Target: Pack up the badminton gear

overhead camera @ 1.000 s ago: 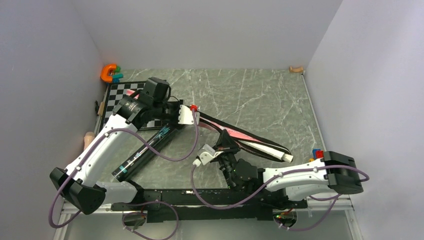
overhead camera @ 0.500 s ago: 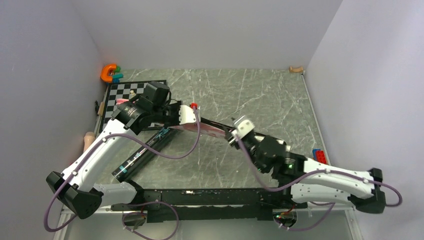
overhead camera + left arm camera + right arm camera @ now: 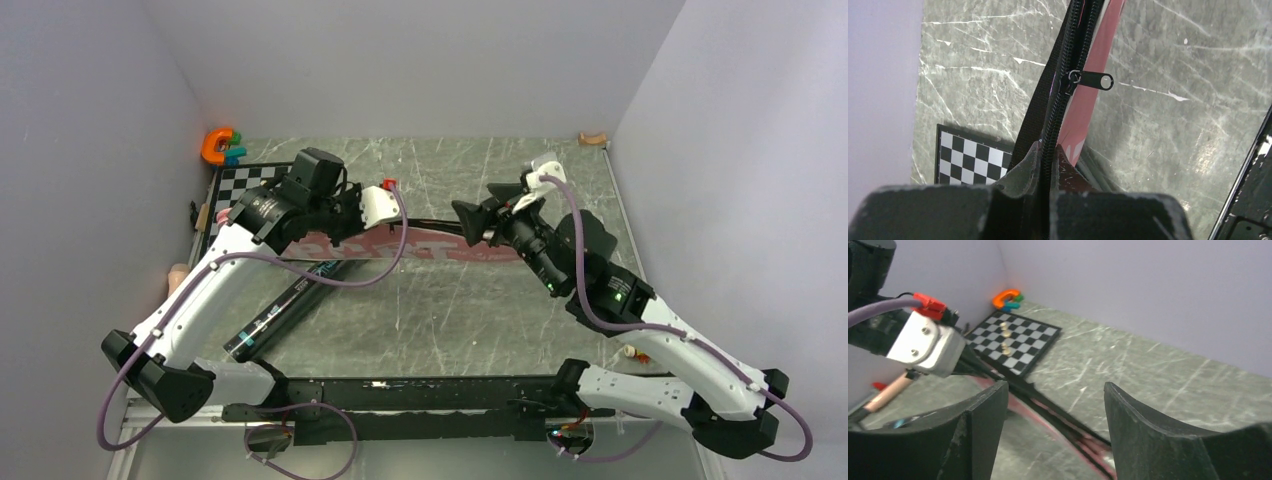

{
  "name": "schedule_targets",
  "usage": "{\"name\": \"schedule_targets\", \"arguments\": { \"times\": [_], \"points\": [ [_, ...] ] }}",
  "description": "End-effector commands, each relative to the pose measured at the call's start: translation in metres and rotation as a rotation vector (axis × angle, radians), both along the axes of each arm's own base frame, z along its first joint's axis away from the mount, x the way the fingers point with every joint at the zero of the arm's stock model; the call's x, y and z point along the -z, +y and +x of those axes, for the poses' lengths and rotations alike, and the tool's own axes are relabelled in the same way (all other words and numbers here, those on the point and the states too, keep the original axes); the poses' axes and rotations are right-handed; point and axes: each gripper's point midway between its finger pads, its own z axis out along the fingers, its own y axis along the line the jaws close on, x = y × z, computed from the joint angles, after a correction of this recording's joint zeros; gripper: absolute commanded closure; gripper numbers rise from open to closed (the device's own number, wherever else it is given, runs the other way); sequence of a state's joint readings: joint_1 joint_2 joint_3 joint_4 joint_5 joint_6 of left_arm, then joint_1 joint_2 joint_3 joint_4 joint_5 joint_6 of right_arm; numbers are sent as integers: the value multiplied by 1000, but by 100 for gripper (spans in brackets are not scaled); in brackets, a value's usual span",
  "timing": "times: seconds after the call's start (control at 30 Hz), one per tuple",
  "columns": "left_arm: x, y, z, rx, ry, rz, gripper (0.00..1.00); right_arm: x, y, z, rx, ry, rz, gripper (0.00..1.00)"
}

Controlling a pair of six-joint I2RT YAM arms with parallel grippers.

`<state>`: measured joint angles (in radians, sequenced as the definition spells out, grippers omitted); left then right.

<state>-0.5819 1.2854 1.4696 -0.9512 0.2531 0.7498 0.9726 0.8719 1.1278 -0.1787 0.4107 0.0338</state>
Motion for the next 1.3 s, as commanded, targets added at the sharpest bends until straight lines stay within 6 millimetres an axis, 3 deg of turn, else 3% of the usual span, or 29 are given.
{"name": "schedule_targets", "arguments": {
  "times": [0.0,0.2,0.3,0.47,0.77,1.27],
  "points": [
    [-57,-12,12,-93,-76,-184,100,17,36,-15,-174,234,148,25],
    [-62,-17,10,-128,-23,-242,100,29,68,-37,-350,381,344,23],
    [-65,-21,6,-126,3,-268,100,41,82,-38,-403,409,395,23],
    [-70,-25,-5,-96,34,-303,100,60,104,-25,-452,434,418,25],
    [-69,-24,-23,-43,46,-316,100,63,106,12,-516,448,560,29],
    [-64,-24,-31,-22,62,-306,100,63,130,18,-641,494,654,44]
  ]
}}
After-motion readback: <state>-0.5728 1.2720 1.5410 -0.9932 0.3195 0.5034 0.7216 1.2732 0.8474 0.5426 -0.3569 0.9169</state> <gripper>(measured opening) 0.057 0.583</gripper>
